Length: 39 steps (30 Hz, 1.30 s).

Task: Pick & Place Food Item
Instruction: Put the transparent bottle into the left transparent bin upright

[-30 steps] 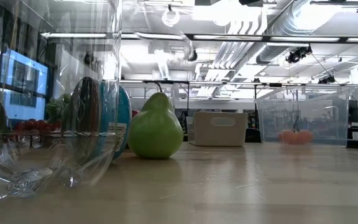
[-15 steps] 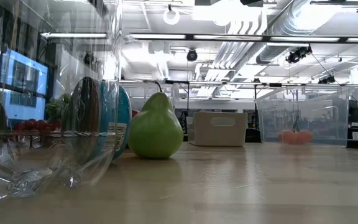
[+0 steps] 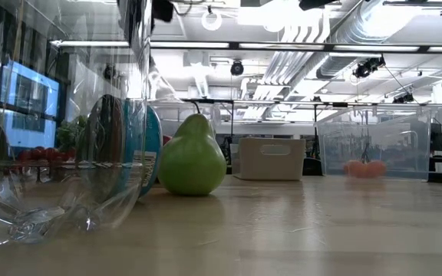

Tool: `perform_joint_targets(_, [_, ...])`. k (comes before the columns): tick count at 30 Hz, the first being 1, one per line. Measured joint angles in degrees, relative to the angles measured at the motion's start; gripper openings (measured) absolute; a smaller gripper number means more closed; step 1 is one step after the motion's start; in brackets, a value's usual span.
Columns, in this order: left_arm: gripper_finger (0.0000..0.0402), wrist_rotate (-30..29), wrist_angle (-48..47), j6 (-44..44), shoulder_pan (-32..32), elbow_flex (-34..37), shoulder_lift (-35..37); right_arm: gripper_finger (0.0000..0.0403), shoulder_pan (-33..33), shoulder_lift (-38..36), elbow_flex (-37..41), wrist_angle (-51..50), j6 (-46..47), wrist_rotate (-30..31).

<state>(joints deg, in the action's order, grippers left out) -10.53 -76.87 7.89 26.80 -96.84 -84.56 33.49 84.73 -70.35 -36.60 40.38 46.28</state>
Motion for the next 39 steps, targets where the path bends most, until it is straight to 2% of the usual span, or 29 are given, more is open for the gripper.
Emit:
perform_joint_targets(5, [0.0122, 0.45, 0.36, 2.74, 1.75, 0.00, -3.68, 0.0204, -0.02, 0.00, 0.00, -0.02, 0.02, 0.02])
perform_joint_targets(15, [0.0134, -0.24, 1.44, 6.03, 3.74, -1.64, -2.79, 0.0204, -1.14, 0.00, 0.00, -0.04, -1.22, 0.21])
perform_joint_targets(26, [0.0137, 1.45, 3.32, 5.68, 4.16, -2.88, -2.75, 0.0204, -2.01, 0.00, 0.00, -0.04, -0.91, -0.22])
perform_joint_targets(31, [0.0137, 2.69, 3.05, 5.41, 4.68, -5.21, -2.77, 0.0204, -1.83, 0.00, 0.00, -0.04, 0.59, -2.64])
perform_joint_targets(39, [0.0138, 6.40, -2.64, -0.63, 4.70, -9.81, -2.74, 0.0204, -1.83, 0.00, 0.00, -0.03, 2.03, -3.22])
